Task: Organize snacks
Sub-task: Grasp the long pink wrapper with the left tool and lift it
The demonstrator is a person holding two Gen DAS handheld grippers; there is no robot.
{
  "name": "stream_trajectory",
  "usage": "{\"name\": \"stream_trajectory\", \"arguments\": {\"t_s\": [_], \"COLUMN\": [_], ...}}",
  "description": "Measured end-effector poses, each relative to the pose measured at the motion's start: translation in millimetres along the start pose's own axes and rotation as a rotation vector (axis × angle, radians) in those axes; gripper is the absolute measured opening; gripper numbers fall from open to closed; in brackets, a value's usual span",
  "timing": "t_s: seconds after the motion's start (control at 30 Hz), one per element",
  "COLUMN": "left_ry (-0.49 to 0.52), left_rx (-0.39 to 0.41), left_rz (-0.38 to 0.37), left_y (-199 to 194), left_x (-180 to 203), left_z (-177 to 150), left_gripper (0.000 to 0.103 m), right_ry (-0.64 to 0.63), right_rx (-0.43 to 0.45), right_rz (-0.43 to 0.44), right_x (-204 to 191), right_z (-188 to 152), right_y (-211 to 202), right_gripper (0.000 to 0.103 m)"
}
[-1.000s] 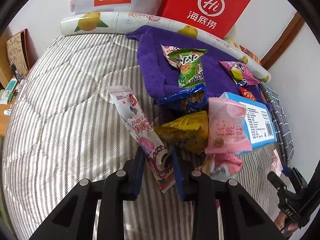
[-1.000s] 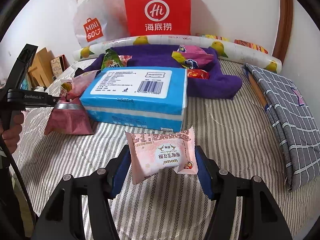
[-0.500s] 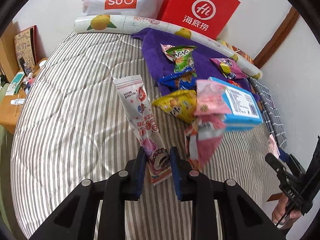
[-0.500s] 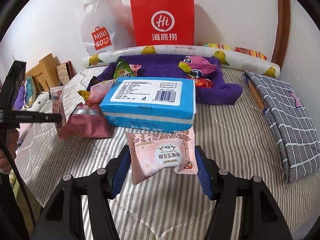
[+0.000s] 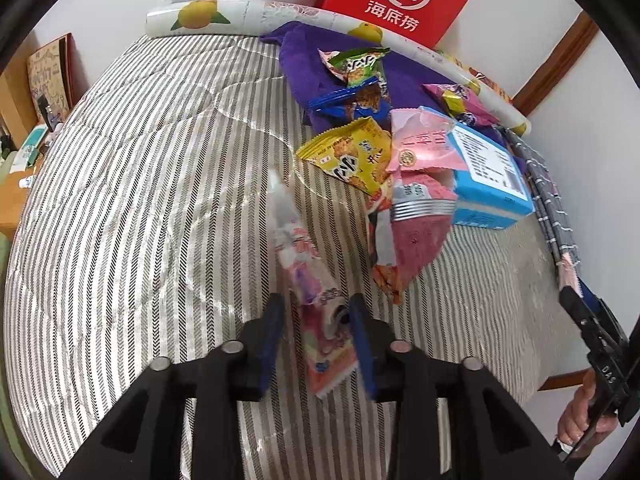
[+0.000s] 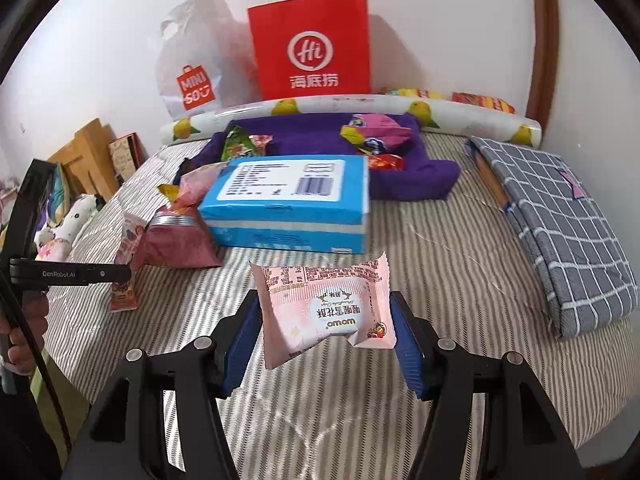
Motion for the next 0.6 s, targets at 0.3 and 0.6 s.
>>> {"name": "stream_trajectory", "arguments": {"t_s": [0.3,0.6], "left_ry": [0.033,0.019], "left_rx": [0.019,0.041], "left_rz": [0.086,0.073], "left_y": [11.6,-0.9], "left_x": [16.5,6.9], "left_z": [7.6,8.7], "left_gripper": [0.046,0.02], "right_ry": [0.019,0.014], "right_rx": [0.003,0.001], "right_rz": [0.006,0.011], "right_x": [8.6,5.9], "right_z": [1.7,3.9], "right_y": [0.6,-0.7], "right_gripper": [0.062,0.062]}}
Point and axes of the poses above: each gripper's, at about its wrist camera, not at the fingertips, and y roughly the way its jaws point, x to its right, z to its top, the point moved 1 cm from there along y, roughly the way its jaws point, and after that the axes turned 9 degrees about z, right-handed, at the moved point
